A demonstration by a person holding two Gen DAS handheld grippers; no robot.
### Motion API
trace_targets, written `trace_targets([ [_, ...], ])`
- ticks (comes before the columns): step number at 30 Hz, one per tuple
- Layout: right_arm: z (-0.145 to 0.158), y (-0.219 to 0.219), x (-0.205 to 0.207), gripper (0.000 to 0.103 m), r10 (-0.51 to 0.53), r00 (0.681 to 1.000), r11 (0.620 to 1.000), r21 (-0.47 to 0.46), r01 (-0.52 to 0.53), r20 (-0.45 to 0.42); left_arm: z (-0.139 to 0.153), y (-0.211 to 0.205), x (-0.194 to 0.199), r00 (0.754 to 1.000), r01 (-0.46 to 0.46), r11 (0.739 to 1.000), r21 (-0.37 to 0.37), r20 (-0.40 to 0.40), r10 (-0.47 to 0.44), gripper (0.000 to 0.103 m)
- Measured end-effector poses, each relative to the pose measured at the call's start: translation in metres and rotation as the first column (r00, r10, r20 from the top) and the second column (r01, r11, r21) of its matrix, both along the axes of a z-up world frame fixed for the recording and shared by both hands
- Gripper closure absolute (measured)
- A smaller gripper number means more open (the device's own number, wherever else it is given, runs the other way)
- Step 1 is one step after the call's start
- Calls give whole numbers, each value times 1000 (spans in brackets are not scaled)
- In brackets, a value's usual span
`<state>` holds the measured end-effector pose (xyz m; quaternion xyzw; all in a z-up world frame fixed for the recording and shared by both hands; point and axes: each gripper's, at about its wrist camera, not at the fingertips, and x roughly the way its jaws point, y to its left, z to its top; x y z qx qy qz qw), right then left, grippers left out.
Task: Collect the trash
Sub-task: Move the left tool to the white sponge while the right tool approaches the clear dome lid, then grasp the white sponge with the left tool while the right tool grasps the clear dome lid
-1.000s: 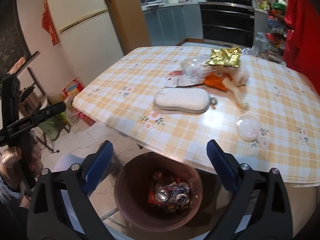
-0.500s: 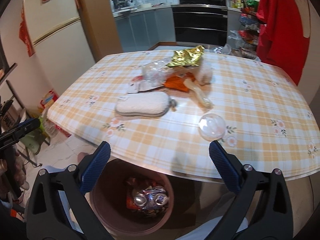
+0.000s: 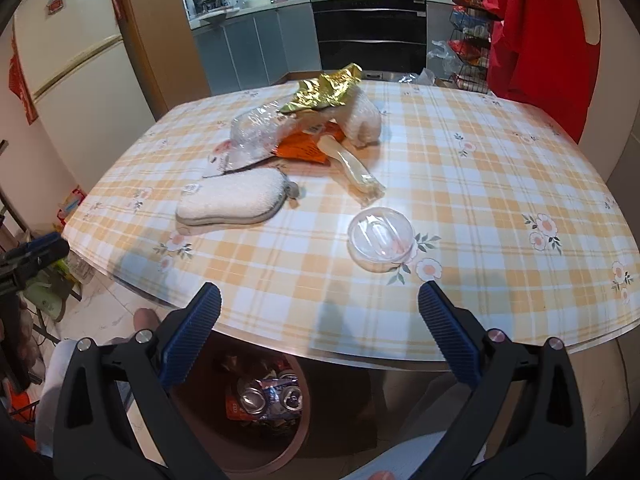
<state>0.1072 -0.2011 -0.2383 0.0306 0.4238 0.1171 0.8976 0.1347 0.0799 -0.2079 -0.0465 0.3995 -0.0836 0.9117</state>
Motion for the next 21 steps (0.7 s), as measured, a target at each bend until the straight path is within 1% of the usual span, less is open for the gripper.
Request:
trace_targets([
  [3, -5, -4, 7, 6, -6, 1000, 1000, -10, 6, -7, -3, -10, 19, 999, 54, 998, 21, 1, -54, 9],
  [5, -8, -7, 11, 6, -15, 1000, 1000, -10, 15, -10, -6, -20, 36, 994, 113, 993, 41, 5, -113, 9],
  [7, -12, -13, 17, 6, -28, 999, 1000, -1, 28, -19, -9, -30, 52, 984, 177, 983, 51, 5, -177, 9],
  [8, -14, -16, 19, 6, -32, 999, 999, 4, 32, -23, -11, -36, 62, 974, 224, 973, 59, 9, -225, 9],
  [9, -16, -19, 22, 6, -37, 999, 999, 13, 38, -32, -12, -39, 67, 968, 249, 966, 65, 9, -250, 9],
  [11, -20, -24, 28, 6, -44, 998, 999, 24, 45, -45, -17, -51, 85, 943, 331, 939, 91, 4, -333, 9],
  [12, -22, -26, 32, 6, -47, 997, 998, 29, 48, -53, -22, -57, 96, 923, 383, 919, 97, -5, -384, 9],
  [14, -25, -29, 37, 6, -54, 996, 998, 30, 56, -65, -28, -64, 109, 902, 430, 895, 123, -10, -432, 9],
  [15, -27, -31, 40, 6, -60, 995, 998, 28, 62, -73, -32, -68, 120, 883, 467, 875, 128, -23, -468, 9],
  [17, -32, -34, 47, 6, -61, 994, 997, 41, 65, -95, -41, -76, 136, 856, 517, 847, 122, -58, -514, 9],
  [18, -34, -35, 50, 6, -62, 993, 997, 43, 66, -102, -43, -78, 141, 846, 533, 838, 120, -67, -529, 9],
  [21, -38, -38, 58, 6, -68, 991, 997, 37, 73, -119, -55, -86, 158, 802, 598, 789, 142, -96, -590, 9],
])
